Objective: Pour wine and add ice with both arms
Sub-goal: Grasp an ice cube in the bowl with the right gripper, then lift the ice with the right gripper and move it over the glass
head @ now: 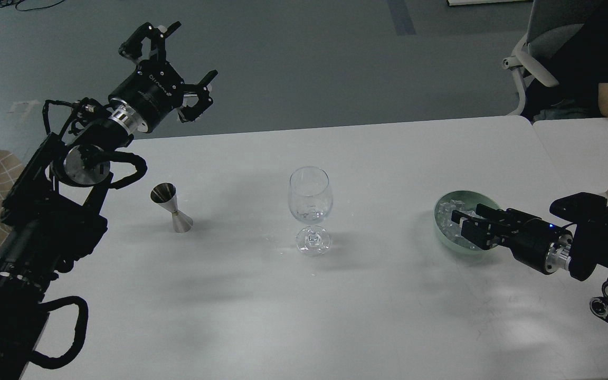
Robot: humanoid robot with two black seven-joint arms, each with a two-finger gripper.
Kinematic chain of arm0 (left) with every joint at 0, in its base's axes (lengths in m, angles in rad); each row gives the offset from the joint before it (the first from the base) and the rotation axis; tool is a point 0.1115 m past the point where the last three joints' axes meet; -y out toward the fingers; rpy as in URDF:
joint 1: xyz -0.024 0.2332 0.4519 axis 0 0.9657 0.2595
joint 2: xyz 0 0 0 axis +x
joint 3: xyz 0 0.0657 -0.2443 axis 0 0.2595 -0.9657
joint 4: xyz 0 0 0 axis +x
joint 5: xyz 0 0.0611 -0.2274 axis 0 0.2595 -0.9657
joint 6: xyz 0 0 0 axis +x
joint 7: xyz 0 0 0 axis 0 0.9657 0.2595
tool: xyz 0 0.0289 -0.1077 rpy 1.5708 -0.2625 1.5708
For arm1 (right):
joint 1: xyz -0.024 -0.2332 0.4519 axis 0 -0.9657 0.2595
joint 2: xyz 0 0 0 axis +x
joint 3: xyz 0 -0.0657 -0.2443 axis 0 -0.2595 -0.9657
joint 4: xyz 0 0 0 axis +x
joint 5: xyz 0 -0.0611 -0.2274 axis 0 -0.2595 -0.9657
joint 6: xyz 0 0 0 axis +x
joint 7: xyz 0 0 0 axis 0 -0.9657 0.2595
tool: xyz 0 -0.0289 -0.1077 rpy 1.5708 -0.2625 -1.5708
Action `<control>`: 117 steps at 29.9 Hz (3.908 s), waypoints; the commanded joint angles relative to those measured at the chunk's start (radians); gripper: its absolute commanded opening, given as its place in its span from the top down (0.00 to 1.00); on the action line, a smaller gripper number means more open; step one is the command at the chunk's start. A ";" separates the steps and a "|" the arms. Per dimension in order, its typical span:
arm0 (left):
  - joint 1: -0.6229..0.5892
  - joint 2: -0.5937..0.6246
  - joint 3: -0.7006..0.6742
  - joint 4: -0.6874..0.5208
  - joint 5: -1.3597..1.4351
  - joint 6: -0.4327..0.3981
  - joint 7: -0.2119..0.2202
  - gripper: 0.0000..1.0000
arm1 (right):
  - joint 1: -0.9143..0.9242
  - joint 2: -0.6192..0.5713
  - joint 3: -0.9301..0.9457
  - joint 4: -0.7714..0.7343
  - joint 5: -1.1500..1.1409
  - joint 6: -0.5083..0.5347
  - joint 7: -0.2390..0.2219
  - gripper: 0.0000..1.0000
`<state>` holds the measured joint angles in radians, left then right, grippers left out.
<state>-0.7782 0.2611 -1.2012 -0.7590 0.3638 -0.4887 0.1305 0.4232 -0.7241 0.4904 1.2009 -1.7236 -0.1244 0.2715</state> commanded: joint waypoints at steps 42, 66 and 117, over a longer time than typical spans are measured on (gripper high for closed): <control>-0.001 0.003 0.000 -0.008 -0.002 0.000 0.000 0.02 | 0.008 -0.014 -0.021 0.003 0.009 0.000 -0.001 0.80; -0.003 0.001 0.000 -0.008 -0.002 0.000 0.000 0.02 | 0.227 -0.238 -0.022 0.244 0.019 0.020 -0.001 0.92; 0.002 -0.003 0.000 -0.008 0.003 0.000 0.000 0.02 | 0.569 0.259 -0.068 0.276 -0.274 0.414 -0.005 0.91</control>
<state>-0.7762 0.2577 -1.2011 -0.7671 0.3667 -0.4887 0.1304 0.9876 -0.4663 0.4503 1.4745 -1.9924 0.2837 0.2668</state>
